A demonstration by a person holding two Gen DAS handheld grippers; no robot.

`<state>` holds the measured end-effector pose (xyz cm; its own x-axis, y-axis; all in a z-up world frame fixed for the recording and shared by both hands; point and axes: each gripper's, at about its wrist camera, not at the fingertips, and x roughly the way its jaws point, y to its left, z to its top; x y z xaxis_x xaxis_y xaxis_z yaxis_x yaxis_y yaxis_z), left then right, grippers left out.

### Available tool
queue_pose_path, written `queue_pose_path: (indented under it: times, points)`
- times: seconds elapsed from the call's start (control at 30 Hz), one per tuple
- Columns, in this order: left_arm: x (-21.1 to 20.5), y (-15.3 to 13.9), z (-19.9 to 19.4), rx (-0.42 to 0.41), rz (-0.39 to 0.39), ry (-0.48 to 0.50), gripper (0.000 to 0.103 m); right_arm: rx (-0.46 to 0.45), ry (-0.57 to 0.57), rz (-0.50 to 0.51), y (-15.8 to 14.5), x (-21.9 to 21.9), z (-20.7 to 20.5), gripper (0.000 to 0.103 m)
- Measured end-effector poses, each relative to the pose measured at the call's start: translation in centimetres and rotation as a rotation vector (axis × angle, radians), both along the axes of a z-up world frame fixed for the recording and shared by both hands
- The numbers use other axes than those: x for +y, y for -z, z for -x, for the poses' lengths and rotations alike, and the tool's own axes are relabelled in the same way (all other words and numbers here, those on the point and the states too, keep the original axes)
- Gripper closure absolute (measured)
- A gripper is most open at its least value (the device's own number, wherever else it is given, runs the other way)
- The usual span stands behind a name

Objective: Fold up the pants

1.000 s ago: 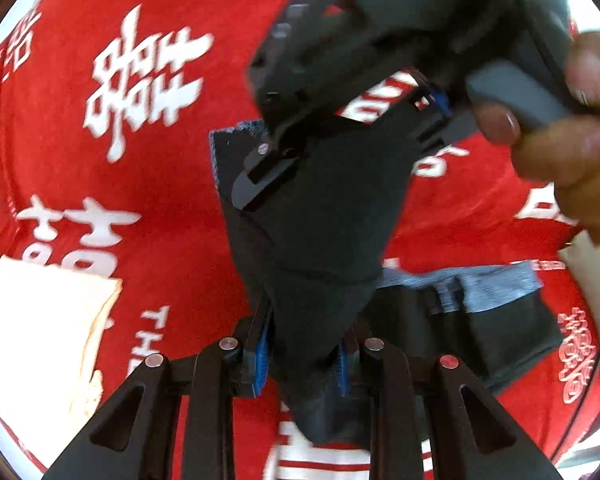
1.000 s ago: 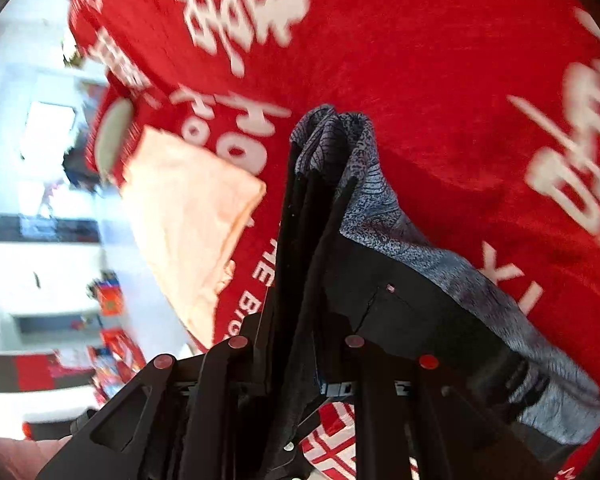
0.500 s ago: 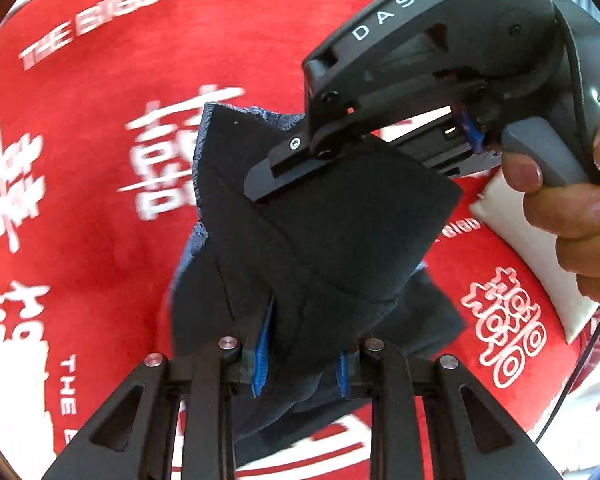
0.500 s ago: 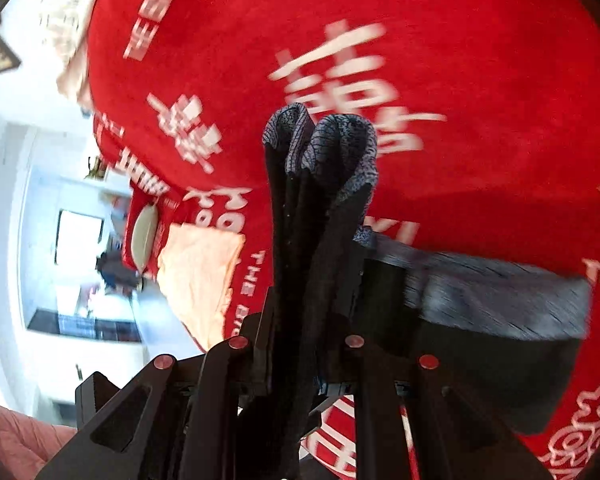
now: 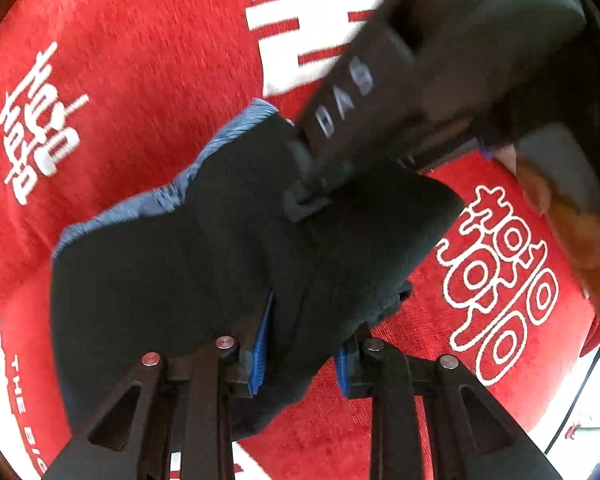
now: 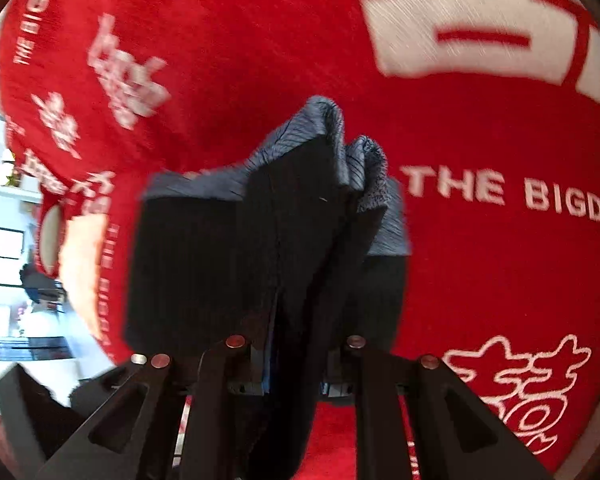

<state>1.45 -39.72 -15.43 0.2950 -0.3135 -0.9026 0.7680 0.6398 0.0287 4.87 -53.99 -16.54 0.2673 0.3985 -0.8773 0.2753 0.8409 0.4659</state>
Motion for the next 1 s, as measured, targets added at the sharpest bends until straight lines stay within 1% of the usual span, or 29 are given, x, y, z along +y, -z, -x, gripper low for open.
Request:
queue_pose_path:
  times: [0.03, 0.07, 0.1, 0.13, 0.17, 0.2, 0.23, 0.27, 0.33, 0.37, 0.43, 0.5, 0.57, 0.63, 0.73, 0.8, 0.83, 0.87, 0.9, 0.93, 0.97, 1.0]
  points:
    - [-0.1, 0.2, 0.0, 0.002, -0.009, -0.003, 0.076, -0.006, 0.0, 0.002, 0.4, -0.1, 0.1, 0.081]
    - [-0.2, 0.2, 0.1, 0.002, -0.014, -0.001, 0.072, -0.011, 0.004, 0.011, 0.6, -0.2, 0.2, 0.079]
    - [-0.2, 0.2, 0.2, 0.004, -0.02, 0.01, 0.071, -0.014, 0.01, 0.02, 0.7, -0.3, 0.5, 0.078]
    - [-0.2, 0.2, 0.2, 0.007, -0.023, 0.016, 0.064, -0.013, 0.017, 0.027, 0.9, -0.3, 0.5, 0.075]
    - [-0.1, 0.0, 0.3, 0.01, -0.029, 0.019, 0.044, -0.009, 0.027, 0.04, 0.9, -0.3, 0.7, 0.071]
    - [0.3, -0.3, 0.4, 0.011, -0.035, 0.005, 0.036, -0.001, 0.034, 0.057, 0.8, -0.4, 0.8, 0.069]
    - [0.7, -0.6, 0.3, 0.015, -0.029, 0.0, 0.033, 0.006, 0.038, 0.063, 0.7, -0.6, 1.0, 0.066]
    - [1.2, -1.0, 0.4, 0.031, -0.017, 0.006, 0.033, 0.015, 0.044, 0.065, 0.7, -0.7, 1.2, 0.064]
    - [2.2, -1.8, 0.8, 0.035, -0.019, 0.012, 0.033, 0.033, 0.045, 0.091, 0.5, -0.8, 1.7, 0.063]
    - [3.1, -2.5, 0.7, 0.038, -0.014, 0.01, 0.033, 0.044, 0.039, 0.116, 0.3, -0.8, 2.1, 0.057]
    - [4.5, -3.5, 0.5, 0.029, 0.0, -0.009, 0.033, 0.066, 0.042, 0.182, -0.1, -0.2, 2.5, 0.049]
    - [6.3, -4.7, -0.7, 0.005, 0.007, -0.052, 0.033, 0.051, 0.065, 0.225, -1.0, -0.1, 2.6, 0.048]
    - [8.0, -5.4, -3.0, -0.025, 0.003, -0.123, 0.033, -0.012, 0.092, 0.226, -2.4, -0.4, 2.6, 0.048]
    - [9.9, -5.9, -6.0, -0.025, 0.007, -0.219, 0.033, -0.068, 0.118, 0.213, -3.3, -0.9, 1.6, 0.048]
    - [12.4, -4.7, -11.0, -0.023, -0.023, -0.349, 0.033, -0.098, 0.14, 0.176, -3.0, -1.5, -1.3, 0.048]
    - [13.4, -3.8, -13.4, 0.003, -0.033, -0.411, 0.033, -0.095, 0.137, 0.191, -2.0, -1.7, -3.3, 0.048]
    - [13.7, -3.4, -13.8, 0.008, -0.036, -0.431, 0.033, -0.08, 0.13, 0.2, -1.3, -1.6, -4.3, 0.048]
    - [13.9, -2.9, -14.5, 0.016, -0.038, -0.45, 0.033, -0.063, 0.126, 0.2, -0.7, -1.6, -5.1, 0.052]
    - [14.2, -2.3, -15.2, 0.031, -0.044, -0.464, 0.033, -0.046, 0.119, 0.186, -0.1, -1.4, -5.7, 0.061]
    - [14.3, -2.0, -15.3, 0.035, -0.051, -0.472, 0.033, -0.03, 0.114, 0.203, 0.2, -1.3, -6.1, 0.077]
    - [14.4, -1.6, -15.5, 0.043, -0.054, -0.477, 0.033, -0.026, 0.106, 0.22, 0.2, -1.3, -6.0, 0.084]
    - [14.5, -1.1, -15.5, 0.058, -0.052, -0.474, 0.033, -0.024, 0.097, 0.236, 0.1, -1.4, -5.8, 0.086]
